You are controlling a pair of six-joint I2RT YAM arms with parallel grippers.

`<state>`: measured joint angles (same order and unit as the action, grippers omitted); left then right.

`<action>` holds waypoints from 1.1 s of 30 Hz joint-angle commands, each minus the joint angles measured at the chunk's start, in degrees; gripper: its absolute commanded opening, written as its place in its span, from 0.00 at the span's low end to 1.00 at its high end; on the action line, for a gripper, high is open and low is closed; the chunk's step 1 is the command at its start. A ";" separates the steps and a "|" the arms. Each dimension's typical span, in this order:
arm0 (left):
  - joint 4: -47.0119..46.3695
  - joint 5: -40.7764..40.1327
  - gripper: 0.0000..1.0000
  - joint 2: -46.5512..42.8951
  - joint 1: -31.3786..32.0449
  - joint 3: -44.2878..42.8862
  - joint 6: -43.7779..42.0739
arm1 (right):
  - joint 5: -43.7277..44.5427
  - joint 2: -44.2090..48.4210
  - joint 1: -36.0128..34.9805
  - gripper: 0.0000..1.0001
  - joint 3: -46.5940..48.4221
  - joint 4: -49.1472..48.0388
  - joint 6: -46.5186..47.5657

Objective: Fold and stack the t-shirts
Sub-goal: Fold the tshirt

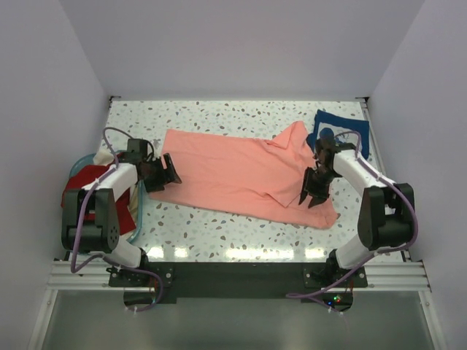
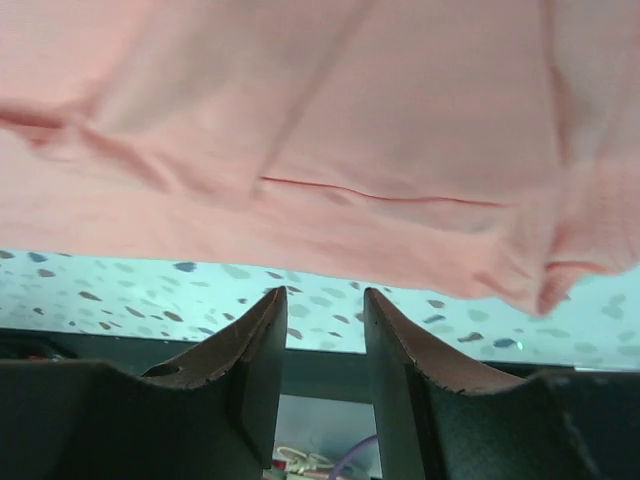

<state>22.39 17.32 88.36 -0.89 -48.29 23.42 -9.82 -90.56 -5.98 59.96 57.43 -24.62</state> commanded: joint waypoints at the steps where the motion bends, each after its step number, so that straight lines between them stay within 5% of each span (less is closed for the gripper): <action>1: 0.29 0.86 0.78 -3.36 -0.70 -3.56 -1.36 | -3.09 0.31 -4.82 0.41 4.28 -1.78 -4.20; 20: -0.95 2.54 0.78 -3.72 -0.70 -5.06 -0.04 | -0.11 -12.53 -12.65 0.39 7.36 -8.74 -7.02; 33: -0.24 1.75 0.78 -2.75 -0.70 -5.76 -0.83 | -0.11 -15.08 -12.65 0.09 10.26 -7.60 -5.53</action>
<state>22.37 19.09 86.74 -1.10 -51.86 23.35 -10.07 -105.51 -18.59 67.94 49.71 -30.63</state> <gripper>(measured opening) 0.776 0.124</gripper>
